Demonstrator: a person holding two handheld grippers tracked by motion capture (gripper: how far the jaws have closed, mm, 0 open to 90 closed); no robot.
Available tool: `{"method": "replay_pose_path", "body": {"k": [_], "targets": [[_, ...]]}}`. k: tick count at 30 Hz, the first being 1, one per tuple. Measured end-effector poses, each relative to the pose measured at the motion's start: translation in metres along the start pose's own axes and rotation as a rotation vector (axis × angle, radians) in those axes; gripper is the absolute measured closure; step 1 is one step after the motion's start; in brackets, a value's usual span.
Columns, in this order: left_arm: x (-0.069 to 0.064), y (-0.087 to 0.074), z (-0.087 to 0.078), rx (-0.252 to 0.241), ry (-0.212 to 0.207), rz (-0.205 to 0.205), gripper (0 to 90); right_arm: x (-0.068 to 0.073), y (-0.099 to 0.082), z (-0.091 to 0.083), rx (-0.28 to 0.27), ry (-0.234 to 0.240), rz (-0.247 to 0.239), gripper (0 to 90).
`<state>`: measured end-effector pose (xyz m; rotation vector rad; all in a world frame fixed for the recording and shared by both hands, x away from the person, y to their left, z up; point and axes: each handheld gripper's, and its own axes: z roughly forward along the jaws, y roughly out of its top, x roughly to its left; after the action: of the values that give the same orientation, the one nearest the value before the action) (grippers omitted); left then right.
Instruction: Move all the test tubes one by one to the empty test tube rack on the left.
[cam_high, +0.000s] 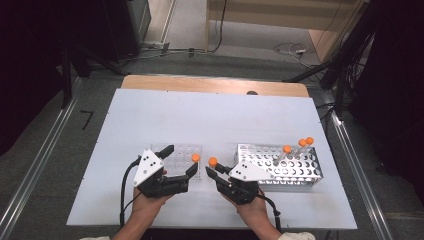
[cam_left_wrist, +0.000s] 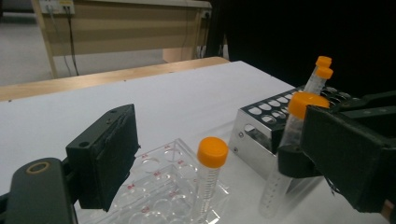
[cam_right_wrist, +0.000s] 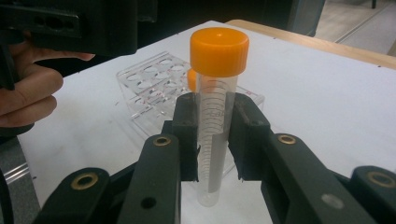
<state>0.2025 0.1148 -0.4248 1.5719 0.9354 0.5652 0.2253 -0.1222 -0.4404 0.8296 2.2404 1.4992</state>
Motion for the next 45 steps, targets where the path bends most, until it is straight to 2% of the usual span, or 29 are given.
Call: {"method": "replay_pose_path", "body": {"k": [9, 15, 18, 24, 32, 39, 41, 43, 45], "targets": [[-0.012, 0.0, 0.003, 0.002, -0.08, 0.017, 22.2, 0.008, 0.0, 0.008, 0.016, 0.025, -0.024, 71.6], [-0.018, -0.001, 0.005, -0.003, -0.121, 0.039, 36.3, 0.014, 0.0, 0.009, 0.021, 0.036, -0.043, 71.6], [-0.021, -0.002, 0.006, 0.007, -0.14, 0.066, 43.7, 0.015, 0.001, 0.009, 0.019, 0.041, -0.045, 71.6], [-0.024, -0.004, 0.008, 0.015, -0.149, 0.087, 55.2, 0.017, 0.001, 0.008, 0.018, 0.046, -0.052, 71.6], [-0.025, -0.005, 0.009, 0.023, -0.141, 0.105, 68.3, 0.017, 0.001, 0.008, 0.017, 0.047, -0.054, 71.6], [-0.026, -0.004, 0.008, 0.018, -0.139, 0.1, 70.1, 0.017, 0.001, 0.008, 0.012, 0.048, -0.054, 70.9], [-0.025, -0.002, 0.007, 0.01, -0.138, 0.096, 70.3, 0.016, 0.001, 0.007, 0.007, 0.053, -0.049, 62.6], [-0.024, 0.0, 0.005, 0.002, -0.136, 0.097, 70.3, 0.015, 0.002, 0.006, 0.004, 0.066, -0.039, 47.0], [-0.022, 0.004, 0.002, -0.01, -0.135, 0.092, 70.3, 0.014, 0.002, 0.007, 0.011, 0.058, -0.033, 32.4]]}}
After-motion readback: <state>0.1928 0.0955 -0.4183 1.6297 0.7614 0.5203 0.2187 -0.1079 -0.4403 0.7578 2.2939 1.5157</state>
